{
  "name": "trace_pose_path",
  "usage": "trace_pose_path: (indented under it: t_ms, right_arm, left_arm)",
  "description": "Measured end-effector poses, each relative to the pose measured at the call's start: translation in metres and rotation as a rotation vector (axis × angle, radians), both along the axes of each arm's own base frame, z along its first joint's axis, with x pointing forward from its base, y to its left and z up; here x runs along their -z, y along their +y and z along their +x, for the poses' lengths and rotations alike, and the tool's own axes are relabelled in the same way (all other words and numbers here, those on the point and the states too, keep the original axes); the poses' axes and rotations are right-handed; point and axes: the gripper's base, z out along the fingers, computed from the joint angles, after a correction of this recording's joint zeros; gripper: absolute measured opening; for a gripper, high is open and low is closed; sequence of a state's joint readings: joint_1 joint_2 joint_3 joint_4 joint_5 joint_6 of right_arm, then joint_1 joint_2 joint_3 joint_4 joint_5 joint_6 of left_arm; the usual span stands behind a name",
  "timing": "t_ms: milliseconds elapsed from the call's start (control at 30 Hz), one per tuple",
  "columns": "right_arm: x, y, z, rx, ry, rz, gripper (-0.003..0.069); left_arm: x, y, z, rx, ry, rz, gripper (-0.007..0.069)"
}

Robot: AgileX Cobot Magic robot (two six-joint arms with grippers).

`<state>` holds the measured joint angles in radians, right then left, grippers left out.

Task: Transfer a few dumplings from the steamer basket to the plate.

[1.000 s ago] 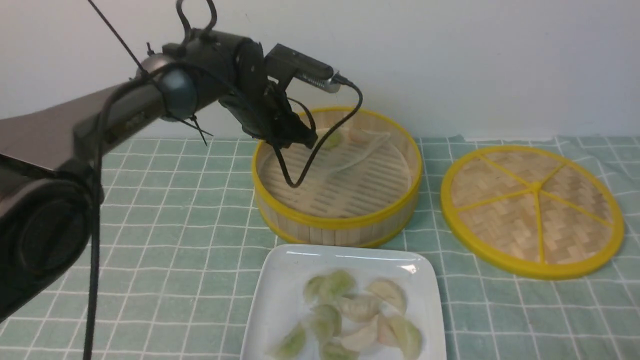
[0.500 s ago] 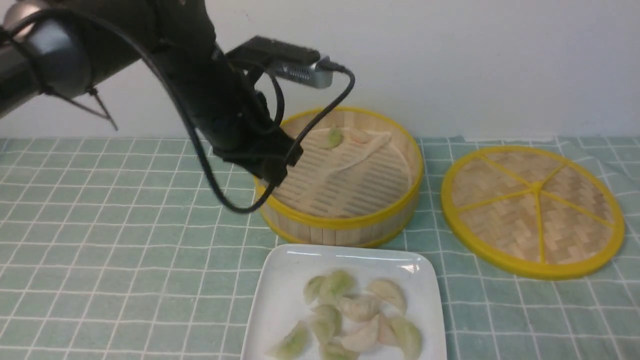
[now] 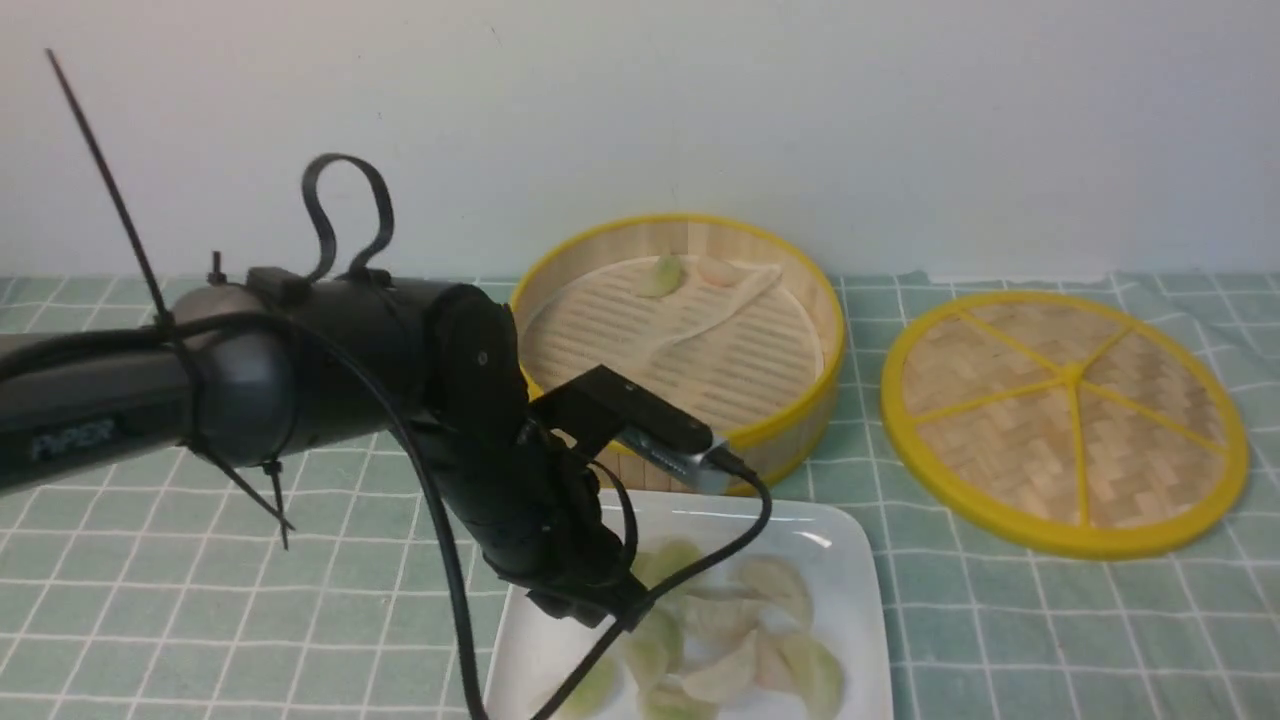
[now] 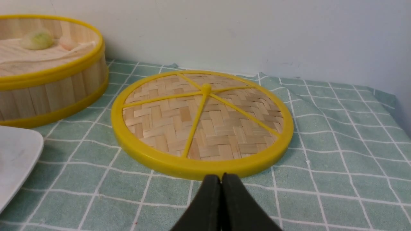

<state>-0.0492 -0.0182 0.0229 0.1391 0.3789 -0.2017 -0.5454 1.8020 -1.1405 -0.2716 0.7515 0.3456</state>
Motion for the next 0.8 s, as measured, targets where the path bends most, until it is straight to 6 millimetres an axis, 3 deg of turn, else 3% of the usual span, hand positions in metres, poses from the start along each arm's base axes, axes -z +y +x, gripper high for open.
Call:
trace_pose_path:
  t_ms: [67, 167, 233, 300, 400, 433, 467, 500, 533, 567, 633, 667, 700, 767, 800]
  right_arm:
    - [0.0, 0.0, 0.0, 0.0, 0.0, 0.0, -0.0015]
    - [0.0, 0.0, 0.0, 0.0, 0.0, 0.0, -0.0015]
    - [0.0, 0.0, 0.0, 0.0, 0.0, 0.0, -0.0015]
    - [0.0, 0.0, 0.0, 0.0, 0.0, 0.0, -0.0015]
    - [0.0, 0.0, 0.0, 0.0, 0.0, 0.0, -0.0015]
    - [0.0, 0.0, 0.0, 0.0, 0.0, 0.0, -0.0015]
    - [0.0, 0.0, 0.0, 0.0, 0.0, 0.0, -0.0015]
    - [0.0, 0.0, 0.0, 0.0, 0.0, 0.0, -0.0015]
    - [0.0, 0.0, 0.0, 0.0, 0.0, 0.0, -0.0015]
    - [0.0, 0.0, 0.0, 0.0, 0.0, 0.0, -0.0015]
    - [0.0, 0.0, 0.0, 0.0, 0.0, 0.0, -0.0015]
    - [0.0, 0.0, 0.0, 0.0, 0.0, 0.0, -0.0015]
    - [0.0, 0.0, 0.0, 0.0, 0.0, 0.0, -0.0015]
    - [0.0, 0.0, 0.0, 0.0, 0.0, 0.0, -0.0015]
    - [0.0, 0.0, 0.0, 0.0, 0.0, 0.0, -0.0015]
  left_arm:
    - [0.006, -0.003, 0.003, -0.011, -0.015, -0.001, 0.0231]
    - [0.01, -0.004, 0.004, -0.04, -0.001, -0.002, 0.0398]
    - [0.007, -0.004, 0.003, -0.061, 0.029, 0.002, 0.0473]
    - [-0.002, -0.005, 0.003, -0.094, 0.056, -0.003, 0.0502]
    - [-0.029, -0.005, 0.001, -0.124, 0.052, -0.031, 0.043]
    - [-0.044, -0.003, -0.003, -0.128, 0.028, -0.055, 0.0352]
    - [-0.047, -0.003, -0.004, -0.13, 0.027, -0.061, 0.0336]
    - [-0.069, 0.001, -0.012, -0.13, -0.008, -0.103, 0.0215]
    - [-0.076, 0.002, -0.015, -0.131, -0.019, -0.119, 0.0179]
    - [-0.108, 0.009, -0.031, -0.13, -0.074, -0.196, 0.0066]
    - [-0.142, 0.019, -0.055, -0.113, -0.155, -0.287, 0.0015]
    - [-0.144, 0.02, -0.058, -0.11, -0.163, -0.293, 0.0015]
    - [-0.171, 0.031, -0.082, -0.096, -0.254, -0.376, 0.0]
    - [-0.192, 0.044, -0.106, -0.093, -0.344, -0.457, -0.0006]
    - [-0.193, 0.046, -0.109, -0.097, -0.354, -0.466, -0.0006]
